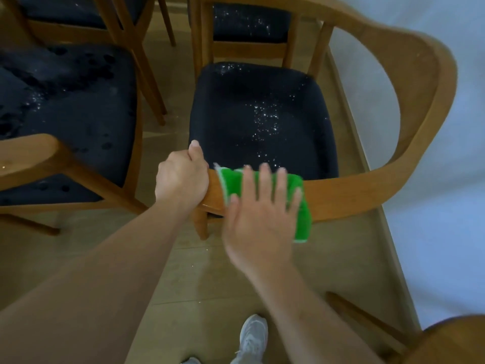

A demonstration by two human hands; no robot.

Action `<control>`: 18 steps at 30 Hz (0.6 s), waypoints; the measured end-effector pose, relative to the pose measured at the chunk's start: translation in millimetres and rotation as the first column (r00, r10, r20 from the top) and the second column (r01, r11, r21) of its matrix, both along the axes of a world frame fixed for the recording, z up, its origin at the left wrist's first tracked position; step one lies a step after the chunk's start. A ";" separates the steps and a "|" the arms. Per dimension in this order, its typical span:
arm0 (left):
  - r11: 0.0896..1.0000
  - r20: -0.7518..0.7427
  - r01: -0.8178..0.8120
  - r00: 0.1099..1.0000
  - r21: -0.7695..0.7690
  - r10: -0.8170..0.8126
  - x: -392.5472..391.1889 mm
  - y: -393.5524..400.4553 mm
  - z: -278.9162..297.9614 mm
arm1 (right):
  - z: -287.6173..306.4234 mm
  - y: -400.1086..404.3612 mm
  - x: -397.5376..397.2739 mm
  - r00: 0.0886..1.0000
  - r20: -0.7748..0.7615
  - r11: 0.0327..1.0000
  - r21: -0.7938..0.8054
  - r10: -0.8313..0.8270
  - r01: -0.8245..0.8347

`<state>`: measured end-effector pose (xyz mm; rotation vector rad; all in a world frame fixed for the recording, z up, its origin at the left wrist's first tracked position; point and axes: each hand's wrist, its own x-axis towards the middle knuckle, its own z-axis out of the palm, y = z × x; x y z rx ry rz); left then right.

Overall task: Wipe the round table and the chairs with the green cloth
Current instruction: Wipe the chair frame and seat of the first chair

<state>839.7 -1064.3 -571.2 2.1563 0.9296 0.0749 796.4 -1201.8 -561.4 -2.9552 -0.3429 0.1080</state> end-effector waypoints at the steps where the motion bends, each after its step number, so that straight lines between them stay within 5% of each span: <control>1: 1.000 -0.010 -0.008 1.000 -0.009 0.008 0.3 1.3 0.5 | 0.3 23.7 -10.9 0.999 0.008 0.998 0.039 0.044 -0.044; 7: 0.994 -0.025 -0.054 0.998 -0.090 0.052 1.1 3.4 -0.7 | -2.1 -16.9 10.2 0.954 0.016 0.951 0.082 0.298 -0.298; 13: 0.996 -0.004 -0.011 1.000 -0.083 0.010 -0.3 1.2 0.4 | 1.9 -157.0 84.4 0.998 -0.035 0.998 -0.040 -0.055 0.054; 18: 0.971 -0.124 0.170 0.981 0.171 -0.150 -1.3 -0.8 4.1 | 5.7 -130.4 75.2 0.994 -0.058 0.992 -0.091 -0.094 0.088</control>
